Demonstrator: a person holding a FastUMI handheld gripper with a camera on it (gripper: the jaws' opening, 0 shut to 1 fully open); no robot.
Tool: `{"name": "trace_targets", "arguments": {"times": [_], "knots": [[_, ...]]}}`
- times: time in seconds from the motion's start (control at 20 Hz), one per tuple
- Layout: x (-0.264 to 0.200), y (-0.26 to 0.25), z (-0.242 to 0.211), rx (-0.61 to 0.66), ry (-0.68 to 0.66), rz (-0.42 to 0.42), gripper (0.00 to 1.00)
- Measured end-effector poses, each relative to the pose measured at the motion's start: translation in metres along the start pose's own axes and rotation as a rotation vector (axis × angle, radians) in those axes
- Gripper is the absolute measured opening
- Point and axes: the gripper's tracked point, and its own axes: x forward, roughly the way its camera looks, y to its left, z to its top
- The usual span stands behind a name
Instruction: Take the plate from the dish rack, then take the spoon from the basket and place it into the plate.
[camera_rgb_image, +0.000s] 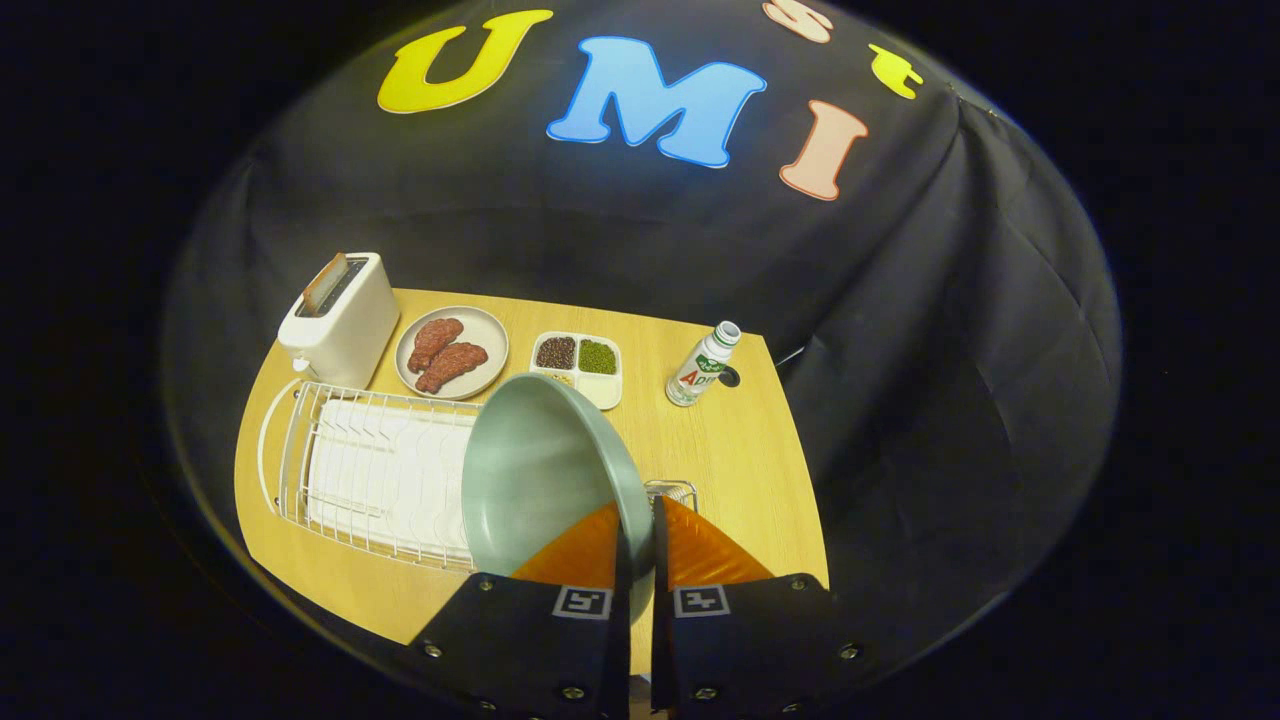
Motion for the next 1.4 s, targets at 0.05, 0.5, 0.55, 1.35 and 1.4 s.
{"name": "trace_targets", "arguments": {"times": [0.05,0.5,0.55,1.35,1.4], "knots": [[-0.001,-0.006,-0.006,0.006,0.007,0.014,0.08],[0.000,-0.047,-0.078,0.093,-0.001,0.206,0.08],[0.001,-0.052,-0.085,0.103,-0.003,0.219,0.08],[0.054,-0.039,-0.225,0.293,0.125,0.514,0.09],[0.061,-0.033,-0.233,0.307,0.139,0.531,0.08]]}}
